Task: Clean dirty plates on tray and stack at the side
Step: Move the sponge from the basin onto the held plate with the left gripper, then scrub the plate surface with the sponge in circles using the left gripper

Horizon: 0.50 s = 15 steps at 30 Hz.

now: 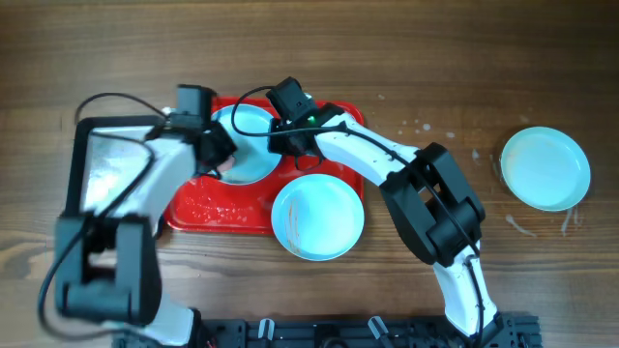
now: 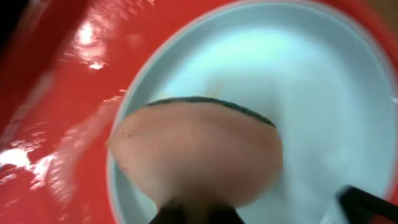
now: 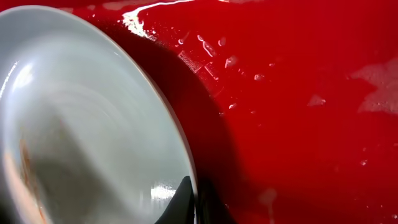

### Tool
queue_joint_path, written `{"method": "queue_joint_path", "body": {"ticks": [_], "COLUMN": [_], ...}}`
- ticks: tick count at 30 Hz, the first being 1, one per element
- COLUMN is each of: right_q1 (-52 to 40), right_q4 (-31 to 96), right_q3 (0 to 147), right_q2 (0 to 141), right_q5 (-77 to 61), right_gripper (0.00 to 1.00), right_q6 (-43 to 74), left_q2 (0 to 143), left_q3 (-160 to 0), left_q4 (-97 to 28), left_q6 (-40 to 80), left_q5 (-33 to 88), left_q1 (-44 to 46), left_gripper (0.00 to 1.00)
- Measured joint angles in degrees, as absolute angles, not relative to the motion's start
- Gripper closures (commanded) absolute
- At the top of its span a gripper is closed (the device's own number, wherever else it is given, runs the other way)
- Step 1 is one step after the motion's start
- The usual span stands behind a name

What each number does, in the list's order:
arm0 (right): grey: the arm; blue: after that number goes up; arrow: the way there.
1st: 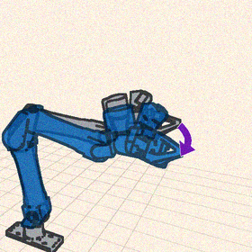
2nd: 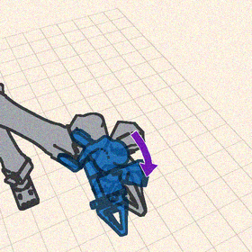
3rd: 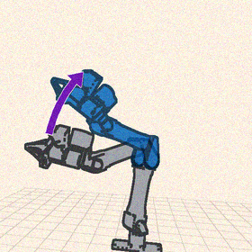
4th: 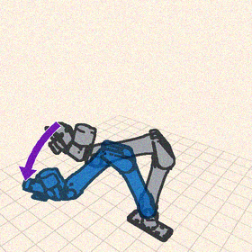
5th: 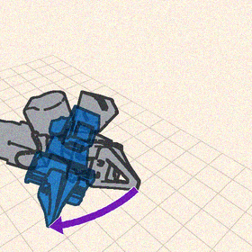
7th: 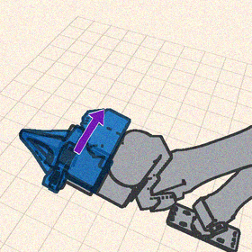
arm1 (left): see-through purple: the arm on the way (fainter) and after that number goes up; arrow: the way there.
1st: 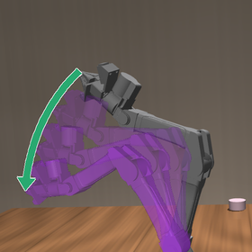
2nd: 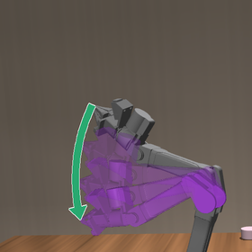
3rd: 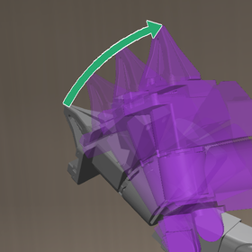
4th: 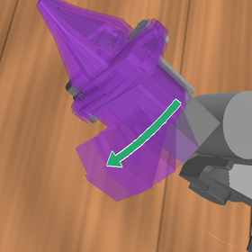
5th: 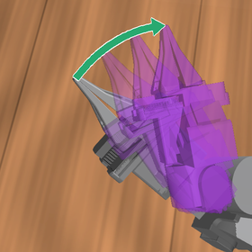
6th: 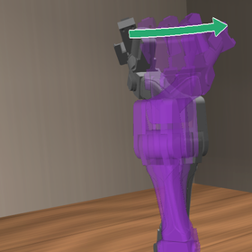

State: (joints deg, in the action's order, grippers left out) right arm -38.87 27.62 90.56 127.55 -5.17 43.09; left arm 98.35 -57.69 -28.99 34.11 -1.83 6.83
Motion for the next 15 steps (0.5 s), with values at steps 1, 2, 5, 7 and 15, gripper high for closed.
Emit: {"method": "queue_joint_path", "body": {"ticks": [1, 2, 5, 7, 15], "right_q1": [-38.9, -38.9, -38.9, -38.9, -38.9], "right_q4": [27.7, 27.7, 27.9, 27.9, 27.9], "right_q3": [90.6, 90.6, 90.6, 90.6, 90.6], "right_q2": [127.5, 127.5, 127.4, 127.4, 127.4], "right_q5": [-5.0, -4.8, -4.0, -3.5, -3.4], "right_gripper": [0.96, 0.96, 0.96, 0.96, 0.96], "right_q6": [43.5, 43.7, 44.0, 44.0, 43.9], "left_q2": [100.8, 102.4, 103.6, 104.5, 106.2], "left_q3": [-57.7, -57.7, -58.5, -59.1, -59.2], "left_q4": [-28.1, -27.3, -25.3, -23.4, -16.1], "left_q6": [34.1, 34.1, 33.1, 30.0, 9.5], "left_q5": [-2.9, -3.7, -5.3, -5.7, -2.4], "left_q1": [7.9, 8.6, 9.3, 9.4, 9.3], "left_gripper": [0.96, 0.96, 0.96, 0.96, 0.96]}}
